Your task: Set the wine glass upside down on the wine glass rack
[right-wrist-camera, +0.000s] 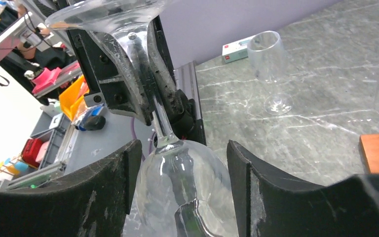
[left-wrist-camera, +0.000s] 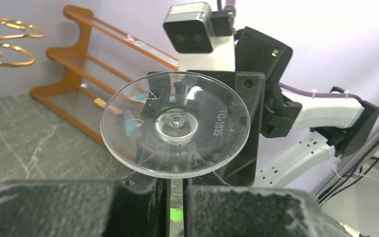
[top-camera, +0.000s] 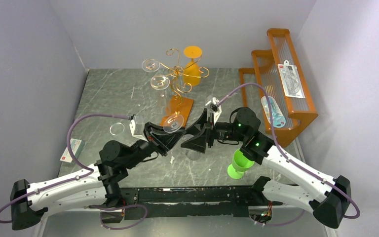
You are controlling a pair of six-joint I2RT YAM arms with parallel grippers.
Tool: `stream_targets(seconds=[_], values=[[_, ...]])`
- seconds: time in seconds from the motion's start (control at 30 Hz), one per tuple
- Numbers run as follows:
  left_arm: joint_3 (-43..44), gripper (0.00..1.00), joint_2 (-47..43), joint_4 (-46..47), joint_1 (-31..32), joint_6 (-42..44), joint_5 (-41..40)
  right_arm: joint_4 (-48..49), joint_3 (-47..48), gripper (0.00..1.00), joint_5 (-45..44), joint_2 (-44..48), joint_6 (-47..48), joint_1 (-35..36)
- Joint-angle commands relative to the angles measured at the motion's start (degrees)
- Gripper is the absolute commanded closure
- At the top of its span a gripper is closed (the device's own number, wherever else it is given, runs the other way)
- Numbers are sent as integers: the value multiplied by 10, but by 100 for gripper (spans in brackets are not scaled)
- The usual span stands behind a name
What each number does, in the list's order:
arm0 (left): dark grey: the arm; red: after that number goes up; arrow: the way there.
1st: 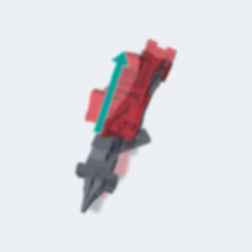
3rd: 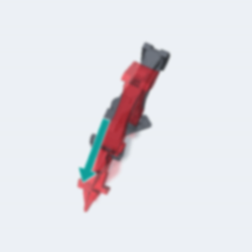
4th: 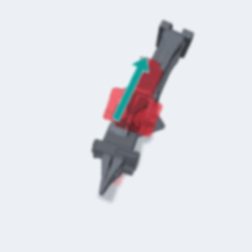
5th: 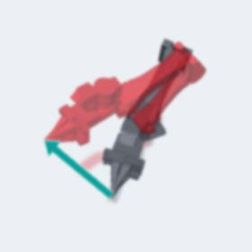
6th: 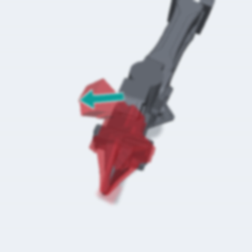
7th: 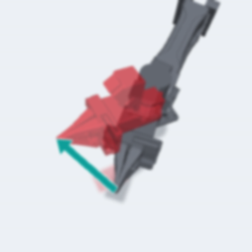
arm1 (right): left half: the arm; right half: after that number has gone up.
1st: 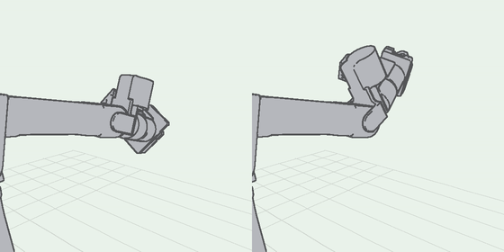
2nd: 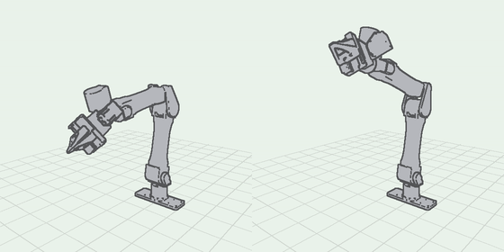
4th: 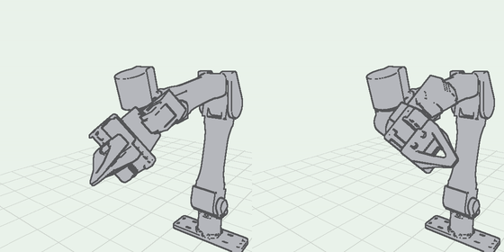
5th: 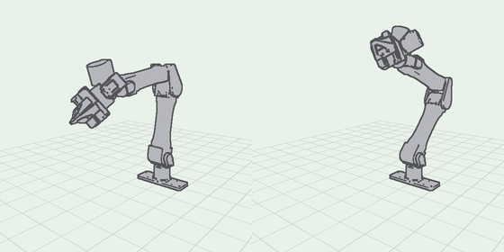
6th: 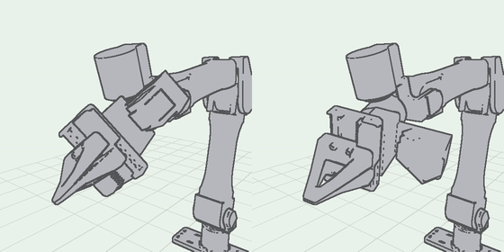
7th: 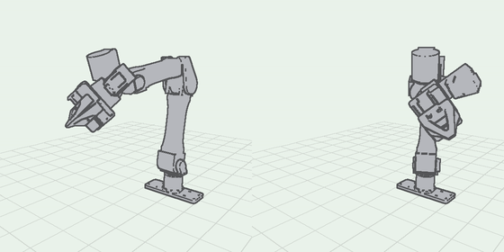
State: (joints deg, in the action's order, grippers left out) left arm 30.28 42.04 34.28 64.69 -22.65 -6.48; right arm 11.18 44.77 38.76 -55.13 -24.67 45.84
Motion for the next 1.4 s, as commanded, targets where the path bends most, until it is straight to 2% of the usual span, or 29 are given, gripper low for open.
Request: stream_targets(seconds=[0.0,0.1,0.23,0.3,0.4,0.47,0.5,0.6,0.67,0.7,0.8,0.87,0.9,1.0,1.13,1.37], values=[[2,95,10,92,-1,25,101,53,-14,40,15,-2,-11,6],[19,95,17,68,0,31,119,68,-20,52,27,-3,-16,7],[19,95,14,72,0,31,129,81,-31,60,32,7,-19,8],[18,95,16,80,-1,28,134,85,-34,59,29,12,-18,8],[26,95,24,68,0,28,138,84,-33,51,25,18,-15,8],[31,95,28,60,0,31,144,78,-32,51,16,21,-12,8],[34,95,29,55,0,32,145,76,-32,55,16,23,-10,8],[40,95,28,41,-1,36,145,77,-31,80,31,24,-8,8],[43,95,29,34,-1,35,148,76,-28,84,38,22,-9,8],[45,95,31,29,-1,35,150,76,-27,81,37,21,-10,8],[51,95,37,19,-1,34,157,81,-31,58,32,24,-10,8],[54,95,41,13,-1,32,157,85,-34,53,31,27,-8,8],[55,95,40,11,0,32,157,84,-35,57,32,28,-5,8],[54,95,36,10,-1,32,152,77,-32,82,46,25,4,8],[56,95,32,3,-1,35,143,82,-37,100,57,28,5,8],[49,95,25,18,-1,27,141,93,-45,100,61,30,0,8]])
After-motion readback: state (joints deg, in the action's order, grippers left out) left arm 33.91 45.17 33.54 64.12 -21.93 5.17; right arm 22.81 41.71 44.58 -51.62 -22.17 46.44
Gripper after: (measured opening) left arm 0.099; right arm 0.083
